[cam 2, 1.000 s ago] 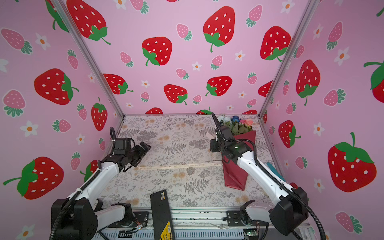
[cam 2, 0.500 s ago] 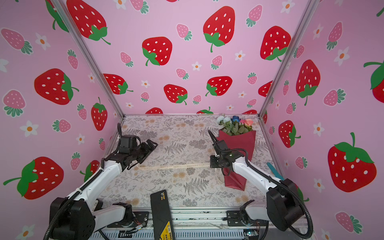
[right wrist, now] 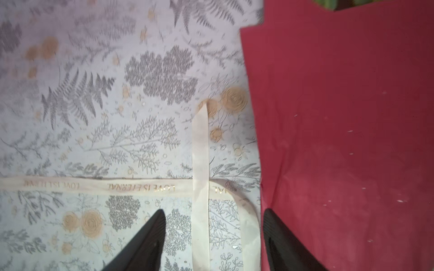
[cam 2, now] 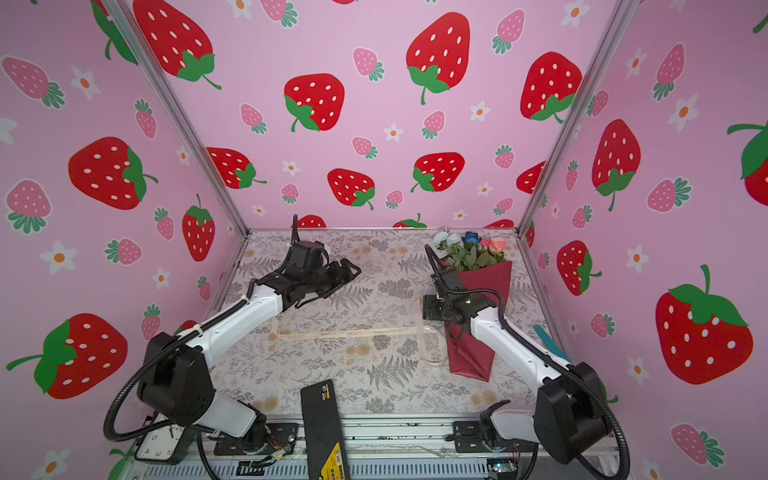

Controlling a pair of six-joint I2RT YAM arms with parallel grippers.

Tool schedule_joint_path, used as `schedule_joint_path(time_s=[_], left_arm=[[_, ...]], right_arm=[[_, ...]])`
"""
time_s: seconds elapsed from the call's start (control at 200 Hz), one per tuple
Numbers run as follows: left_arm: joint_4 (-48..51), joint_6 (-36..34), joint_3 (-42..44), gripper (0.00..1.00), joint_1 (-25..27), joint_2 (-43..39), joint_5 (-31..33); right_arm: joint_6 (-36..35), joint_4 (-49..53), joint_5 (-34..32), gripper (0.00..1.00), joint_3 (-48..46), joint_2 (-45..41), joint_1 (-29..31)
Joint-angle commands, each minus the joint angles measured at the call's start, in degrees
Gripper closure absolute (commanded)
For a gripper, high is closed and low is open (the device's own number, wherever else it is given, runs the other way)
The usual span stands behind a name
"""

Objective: Tie the bouquet of fake flowers

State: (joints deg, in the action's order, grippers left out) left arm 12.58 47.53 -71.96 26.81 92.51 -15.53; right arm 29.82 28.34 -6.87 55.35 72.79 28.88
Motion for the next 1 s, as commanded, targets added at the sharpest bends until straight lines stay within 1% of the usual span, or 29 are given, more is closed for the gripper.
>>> schedule_joint_path(time_s=[0.0, 0.075, 0.125, 0.295, 0.375, 0.525, 0.58, 0.605, 0.715, 0.765, 0.915, 0.995], left_arm=[[-2.1, -1.9, -7.6, 0.22, 3.9, 6.6, -3.7], [-2.1, -2.5, -13.0, 0.25, 6.6, 12.4, -5.9], [-2.4, -3.0, -16.6, 0.3, 8.4, 16.2, -7.7], [0.6, -4.9, -29.5, 0.35, 13.5, 28.7, -11.9], [2.7, -6.1, -35.1, 0.38, 15.3, 33.7, -12.7], [6.9, -7.4, -43.9, 0.42, 17.6, 41.5, -13.9], [7.1, -7.8, -45.9, 0.46, 18.1, 43.5, -15.1], [7.4, -8.0, -46.7, 0.47, 18.4, 44.3, -15.4], [9.4, -9.2, -50.2, 0.51, 19.1, 47.4, -15.1], [10.1, -9.5, -51.4, 0.54, 19.1, 48.7, -15.3], [10.9, -10.1, -53.3, 0.55, 19.1, 51.3, -15.6], [10.8, -10.7, -54.3, 0.59, 19.1, 52.3, -15.5]], right_arm=[[-1.9, 1.5, -4.0, 0.25, 1.3, -3.0, -5.9], [-3.3, 0.5, -2.6, 0.22, 0.8, -4.0, -11.7], [-4.1, -0.5, -1.2, 0.2, 0.2, -4.7, -15.7], [-6.1, -3.9, 3.3, 0.14, -2.5, -4.4, -28.9], [-6.6, -5.8, 5.3, 0.1, -3.9, -3.7, -33.5], [-6.8, -8.8, 9.7, 0.08, -6.7, -1.9, -40.5], [-6.4, -9.1, 11.3, 0.07, -7.9, -1.4, -42.5], [-6.3, -11.0, 12.3, 0.07, -8.6, -1.2, -43.3], [-5.7, -14.0, 15.6, 0.06, -11.2, 0.2, -45.3], [-5.8, -14.8, 16.6, 0.06, -12.0, 1.0, -45.6], [-6.4, -16.2, 18.4, 0.07, -13.1, 2.9, -45.6], [-6.6, -16.9, 18.4, 0.08, -13.6, 3.9, -45.7]])
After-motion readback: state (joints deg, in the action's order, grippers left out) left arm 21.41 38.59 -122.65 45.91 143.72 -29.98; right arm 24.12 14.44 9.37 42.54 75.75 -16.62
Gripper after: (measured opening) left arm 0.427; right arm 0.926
